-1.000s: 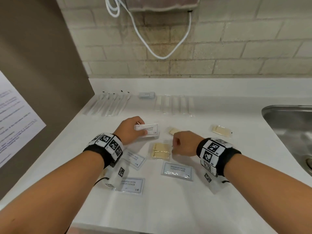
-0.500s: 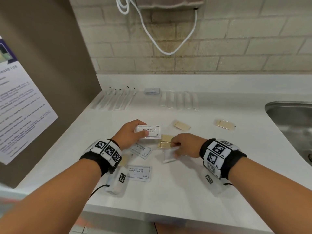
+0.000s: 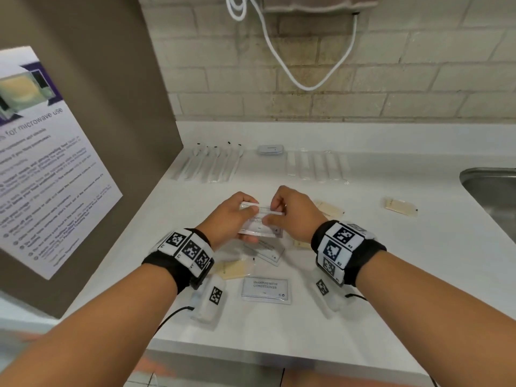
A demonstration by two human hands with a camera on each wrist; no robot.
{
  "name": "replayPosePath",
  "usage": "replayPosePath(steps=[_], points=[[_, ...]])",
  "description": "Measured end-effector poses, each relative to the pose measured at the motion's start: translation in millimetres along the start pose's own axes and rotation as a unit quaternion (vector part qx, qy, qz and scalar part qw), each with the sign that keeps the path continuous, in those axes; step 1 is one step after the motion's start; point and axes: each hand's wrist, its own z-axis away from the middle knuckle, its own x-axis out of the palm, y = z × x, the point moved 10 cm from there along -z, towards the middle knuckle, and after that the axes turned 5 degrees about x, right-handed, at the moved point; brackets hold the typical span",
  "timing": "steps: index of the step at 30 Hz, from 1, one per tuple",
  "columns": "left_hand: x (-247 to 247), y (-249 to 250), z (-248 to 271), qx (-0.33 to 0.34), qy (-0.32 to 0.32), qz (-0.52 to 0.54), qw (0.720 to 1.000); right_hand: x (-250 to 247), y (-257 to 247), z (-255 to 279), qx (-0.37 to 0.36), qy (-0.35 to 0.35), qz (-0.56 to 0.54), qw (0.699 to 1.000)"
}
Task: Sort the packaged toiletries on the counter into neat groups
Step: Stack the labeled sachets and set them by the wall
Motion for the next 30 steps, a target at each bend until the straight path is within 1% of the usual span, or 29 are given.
replayPosePath(steps=[3,4,5,6,7,8,9,11,14,17,21,24,27,29,30], points=[[-14,-9,6,0.013,0.002,-0.03,0.999,14,-2,6,0.003,-0.006,0.032,0.999],[-22,-11,8,0.016,0.007,-0.03,0.999,19,-2,10,0.009,-0.022,0.043,0.999],[-32,-13,9,0.02,0.019,-0.03,0.999,29,-1,16,0.015,-0.065,0.061,0.996],[-44,-15,10,0.022,0.036,-0.029,0.999,45,1,26,0.021,-0.132,0.088,0.987],[-57,-17,11,0.024,0.057,-0.027,0.998,63,4,38,0.029,-0.205,0.118,0.971],[-70,-19,12,0.025,0.078,-0.022,0.996,78,7,50,0.036,-0.263,0.147,0.953],[-83,-20,12,0.026,0.1,-0.015,0.995,88,9,59,0.038,-0.293,0.173,0.94],[-103,-21,15,0.031,0.129,0.005,0.991,96,10,61,0.039,-0.293,0.211,0.932],[-121,-23,19,0.038,0.146,0.029,0.988,99,7,58,0.053,-0.289,0.245,0.924],[-127,-27,22,0.037,0.142,0.013,0.989,102,7,59,0.077,-0.301,0.259,0.914],[-131,-34,27,0.034,0.133,0.008,0.99,103,5,58,0.073,-0.316,0.306,0.895],[-138,-41,32,0.027,0.139,0.01,0.99,89,-4,43,0.074,-0.294,0.297,0.906],[-144,-45,38,0.024,0.139,0.005,0.99,66,-13,21,0.082,-0.222,0.268,0.934],[-144,-45,42,0.031,0.13,0.002,0.991,60,-2,12,0.117,-0.174,0.26,0.943],[-143,-45,44,0.036,0.124,-0.003,0.992,60,6,12,0.141,-0.163,0.269,0.939]])
